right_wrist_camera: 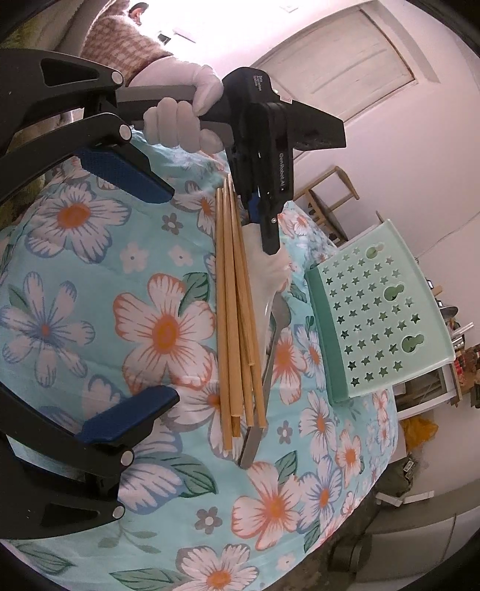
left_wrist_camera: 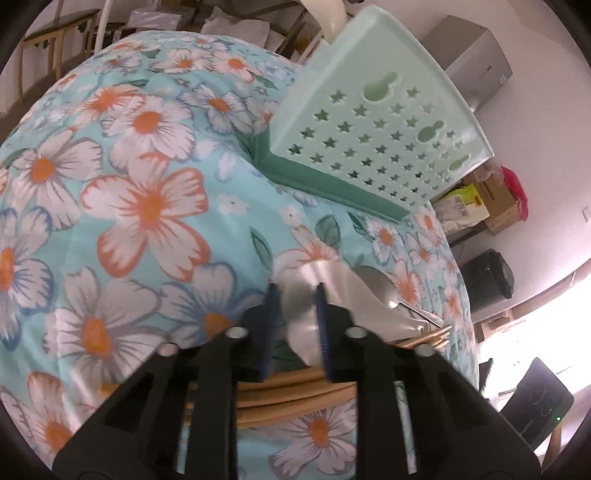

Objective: Organize utensils

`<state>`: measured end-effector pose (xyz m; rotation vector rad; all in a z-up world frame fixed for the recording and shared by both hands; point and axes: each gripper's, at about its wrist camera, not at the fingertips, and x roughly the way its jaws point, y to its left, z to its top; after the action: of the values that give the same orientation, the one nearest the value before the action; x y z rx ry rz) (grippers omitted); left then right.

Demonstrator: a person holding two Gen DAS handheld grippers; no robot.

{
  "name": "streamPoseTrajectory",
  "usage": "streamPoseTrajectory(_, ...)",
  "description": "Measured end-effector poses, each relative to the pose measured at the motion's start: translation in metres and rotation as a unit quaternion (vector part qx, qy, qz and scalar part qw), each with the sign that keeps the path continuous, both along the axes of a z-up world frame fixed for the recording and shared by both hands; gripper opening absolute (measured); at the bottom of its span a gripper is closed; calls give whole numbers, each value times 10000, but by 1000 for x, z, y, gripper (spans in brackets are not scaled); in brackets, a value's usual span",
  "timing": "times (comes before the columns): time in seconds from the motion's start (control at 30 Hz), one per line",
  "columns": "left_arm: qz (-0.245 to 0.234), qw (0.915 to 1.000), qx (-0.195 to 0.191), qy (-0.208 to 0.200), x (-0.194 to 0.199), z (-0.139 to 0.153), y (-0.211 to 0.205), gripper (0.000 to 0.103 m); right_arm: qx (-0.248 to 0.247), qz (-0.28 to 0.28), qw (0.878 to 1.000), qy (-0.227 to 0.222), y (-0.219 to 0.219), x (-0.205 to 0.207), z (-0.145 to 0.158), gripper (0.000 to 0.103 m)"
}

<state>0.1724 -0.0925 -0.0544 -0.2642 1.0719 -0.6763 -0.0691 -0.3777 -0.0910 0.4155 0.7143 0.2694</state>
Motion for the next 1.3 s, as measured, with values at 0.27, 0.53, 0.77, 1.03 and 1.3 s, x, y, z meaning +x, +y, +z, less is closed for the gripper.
streamPoseTrajectory(0.27, 340, 9984, -368, -256, -8, 22, 24, 5, 42, -40, 9999, 145, -1, 3, 4, 97)
streamPoseTrajectory(0.53, 1115, 9891, -525, -801, -18, 56, 90, 2, -839, 24, 9955, -429, 3, 2, 49, 86)
streamPoseTrajectory(0.77, 1719, 9767, -467, -1199, -19, 68, 139, 2, -2515, 343, 9626, -945, 34, 53, 84, 66)
streamPoseTrajectory(1.03, 1783, 9757, -511, -1166, -15, 54, 148, 2, -4100, 1402, 9007, -304, 75, 101, 44, 43)
streamPoseTrajectory(1.3, 1731, 9765, -672, -1091, -4, 42, 150, 2, -4884, 2066, 8478, 61, 92, 116, 21, 38)
